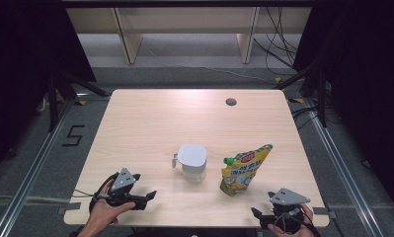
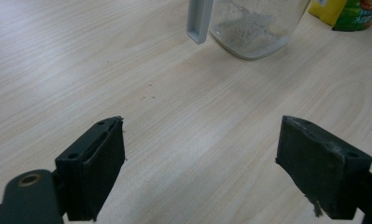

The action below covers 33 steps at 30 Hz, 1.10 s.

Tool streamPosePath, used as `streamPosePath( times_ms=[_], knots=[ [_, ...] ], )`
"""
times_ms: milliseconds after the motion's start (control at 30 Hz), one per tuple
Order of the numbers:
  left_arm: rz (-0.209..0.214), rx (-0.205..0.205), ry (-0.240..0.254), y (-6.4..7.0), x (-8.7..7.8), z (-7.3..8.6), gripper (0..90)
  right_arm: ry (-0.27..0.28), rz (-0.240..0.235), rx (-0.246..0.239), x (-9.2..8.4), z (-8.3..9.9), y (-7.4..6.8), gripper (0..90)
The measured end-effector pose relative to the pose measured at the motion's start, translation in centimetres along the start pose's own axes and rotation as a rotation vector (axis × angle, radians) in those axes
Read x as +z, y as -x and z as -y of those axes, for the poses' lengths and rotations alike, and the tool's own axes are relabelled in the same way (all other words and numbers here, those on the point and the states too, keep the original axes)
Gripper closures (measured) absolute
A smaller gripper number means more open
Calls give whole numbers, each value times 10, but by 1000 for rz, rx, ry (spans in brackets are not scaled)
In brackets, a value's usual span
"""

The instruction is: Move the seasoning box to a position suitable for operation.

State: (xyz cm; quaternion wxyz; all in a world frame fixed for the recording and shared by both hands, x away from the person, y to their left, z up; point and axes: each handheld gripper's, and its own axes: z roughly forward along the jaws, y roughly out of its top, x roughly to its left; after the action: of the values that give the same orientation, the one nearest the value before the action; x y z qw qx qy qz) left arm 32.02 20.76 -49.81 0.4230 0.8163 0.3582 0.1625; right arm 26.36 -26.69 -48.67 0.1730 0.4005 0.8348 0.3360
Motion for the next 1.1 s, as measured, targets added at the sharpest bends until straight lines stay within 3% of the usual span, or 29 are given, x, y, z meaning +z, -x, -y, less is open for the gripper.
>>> streamPosePath(
  times_ms=[100,167,300,367,400,500,533,633,733,767,833,900,1033,1100],
  knots=[
    [1,-33,6,2,1,1,147,3,-4,9,0,0,0,218],
    [2,-32,6,2,1,1,147,17,8,-6,1,0,2,212],
    [-1,-17,16,1,1,0,147,9,0,12,0,0,2,203],
    [-5,-9,14,0,1,0,147,14,2,-7,2,0,3,202],
    [-3,17,-3,-2,-1,0,147,14,2,-7,2,0,3,201],
    [-11,6,0,-3,-1,-1,147,10,-2,-8,2,0,4,197],
    [-6,-37,31,0,2,-2,148,26,6,-27,2,0,5,196],
    [-1,-33,23,0,2,-3,147,16,-6,8,0,0,2,193],
    [24,-53,47,0,4,-6,147,29,-3,-13,1,-1,4,192],
    [40,-33,40,-4,3,-7,148,42,-8,-20,3,0,5,191],
    [42,-59,57,-4,5,-9,148,29,8,-13,2,1,5,192],
    [26,-28,44,-6,5,-12,150,25,4,-10,2,1,5,196],
    [46,-17,100,-6,13,-20,150,21,-7,1,3,1,6,203],
    [44,-8,100,-5,15,-21,150,21,-2,-4,3,2,6,203]
  ],
)
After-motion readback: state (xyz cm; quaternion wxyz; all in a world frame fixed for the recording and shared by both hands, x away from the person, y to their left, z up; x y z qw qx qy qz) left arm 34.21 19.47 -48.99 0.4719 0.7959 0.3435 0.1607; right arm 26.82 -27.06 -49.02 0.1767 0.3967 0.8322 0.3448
